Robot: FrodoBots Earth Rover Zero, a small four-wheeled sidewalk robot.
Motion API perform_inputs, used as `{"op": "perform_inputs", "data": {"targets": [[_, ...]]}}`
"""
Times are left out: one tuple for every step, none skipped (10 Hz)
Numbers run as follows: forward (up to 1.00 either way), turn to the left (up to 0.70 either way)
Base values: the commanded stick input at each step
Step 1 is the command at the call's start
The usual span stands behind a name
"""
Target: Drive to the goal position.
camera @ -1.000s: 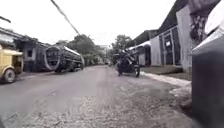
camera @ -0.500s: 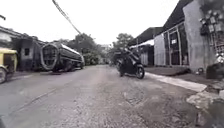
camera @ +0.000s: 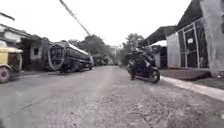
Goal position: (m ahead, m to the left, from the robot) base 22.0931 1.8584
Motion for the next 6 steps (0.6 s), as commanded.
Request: {"op": "perform_inputs", "data": {"targets": [[1.0, 0.0], [1.0, 0.0], [1.0, 0.0], [1.0, 0.0], [1.0, 0.0], [1.0, 0.0]]}}
